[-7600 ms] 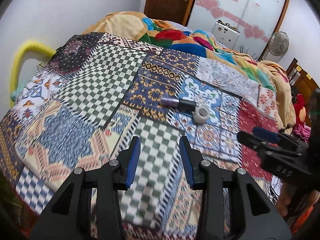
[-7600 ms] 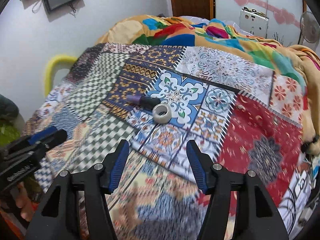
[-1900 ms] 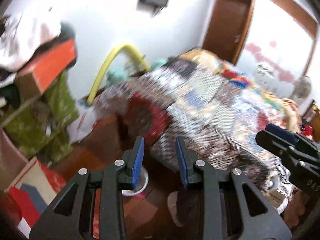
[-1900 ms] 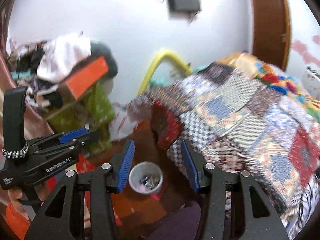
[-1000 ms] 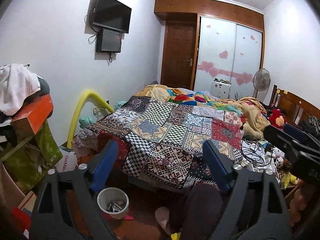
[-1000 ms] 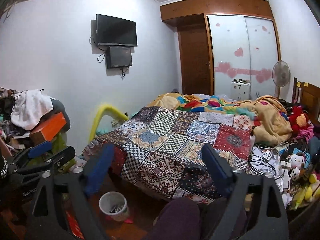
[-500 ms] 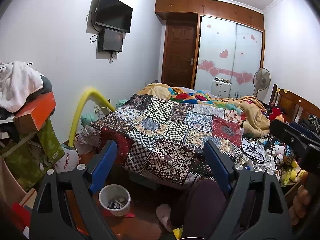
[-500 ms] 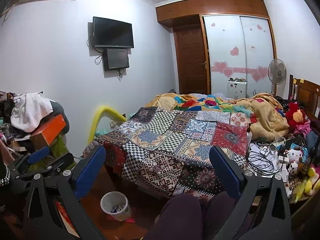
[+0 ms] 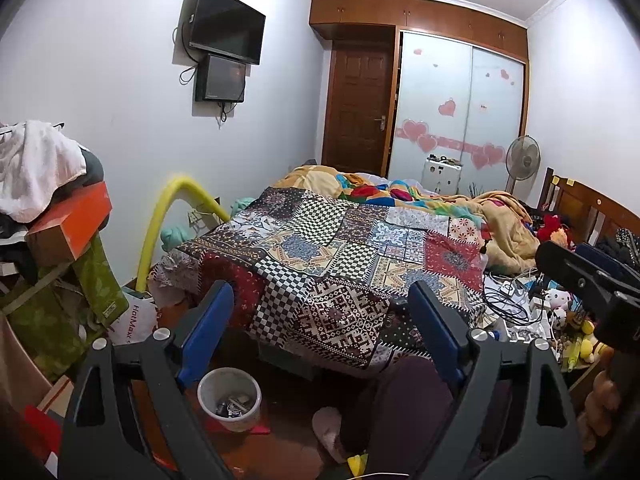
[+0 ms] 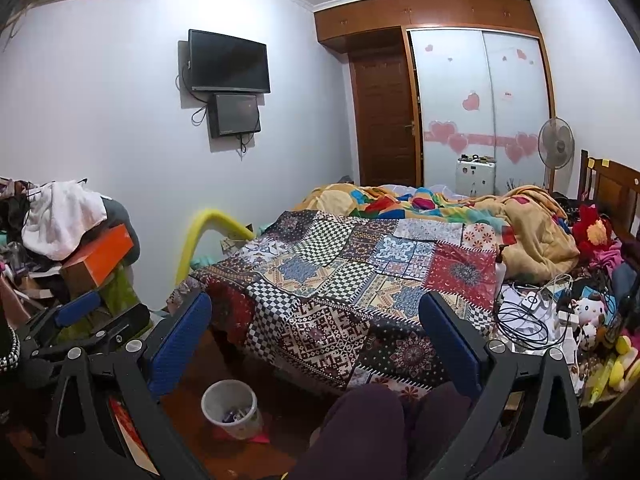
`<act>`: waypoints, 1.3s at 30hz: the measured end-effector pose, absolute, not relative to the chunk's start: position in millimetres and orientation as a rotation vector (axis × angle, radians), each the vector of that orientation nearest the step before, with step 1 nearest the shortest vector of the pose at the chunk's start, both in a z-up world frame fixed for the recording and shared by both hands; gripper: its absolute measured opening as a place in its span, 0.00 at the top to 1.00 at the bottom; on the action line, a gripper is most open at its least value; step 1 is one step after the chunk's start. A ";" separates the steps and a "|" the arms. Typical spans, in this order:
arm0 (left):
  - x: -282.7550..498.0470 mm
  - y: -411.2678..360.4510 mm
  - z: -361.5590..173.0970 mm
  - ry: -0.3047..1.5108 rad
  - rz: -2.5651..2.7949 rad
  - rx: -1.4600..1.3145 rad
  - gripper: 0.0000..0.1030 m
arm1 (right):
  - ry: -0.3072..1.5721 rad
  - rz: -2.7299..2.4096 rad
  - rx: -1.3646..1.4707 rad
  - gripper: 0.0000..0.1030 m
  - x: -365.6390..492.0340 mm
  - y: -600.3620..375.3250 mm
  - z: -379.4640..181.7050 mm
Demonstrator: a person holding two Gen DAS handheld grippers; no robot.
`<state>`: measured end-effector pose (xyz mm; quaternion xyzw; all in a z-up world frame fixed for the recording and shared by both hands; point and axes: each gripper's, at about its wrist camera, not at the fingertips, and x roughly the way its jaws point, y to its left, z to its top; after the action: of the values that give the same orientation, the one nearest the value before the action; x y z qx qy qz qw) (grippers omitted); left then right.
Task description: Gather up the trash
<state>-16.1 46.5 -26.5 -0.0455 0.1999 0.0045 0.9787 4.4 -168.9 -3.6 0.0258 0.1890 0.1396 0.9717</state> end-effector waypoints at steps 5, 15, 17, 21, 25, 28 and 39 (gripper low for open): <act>-18.3 46.7 -26.0 0.396 0.015 -0.093 0.11 | 0.383 0.279 0.050 0.00 4.4 -167.7 -3.8; -20.6 47.1 -22.8 0.382 0.027 -0.085 0.04 | 0.385 0.287 0.052 0.00 4.7 -167.0 -4.4; -20.6 47.6 -23.0 0.382 0.030 -0.084 0.04 | 0.386 0.290 0.049 0.00 5.6 -168.1 -4.2; -21.0 48.3 -23.0 0.381 0.029 -0.084 0.04 | 0.384 0.291 0.044 0.00 5.9 -168.2 -4.2; -22.2 47.0 -23.1 0.376 0.031 -0.082 0.04 | 0.386 0.297 0.040 0.00 6.3 -167.8 -4.1; -23.2 46.1 -22.9 0.372 0.034 -0.076 0.04 | 0.386 0.299 0.039 0.00 6.3 -167.5 -3.9; -24.7 42.1 -22.4 0.373 0.036 -0.070 0.03 | 0.385 0.304 0.036 0.00 7.2 -169.3 -4.0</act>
<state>-24.7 42.1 -22.4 -0.0350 0.1853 0.0180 0.9819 7.2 -169.3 -4.0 0.0176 0.1906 0.1504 0.9699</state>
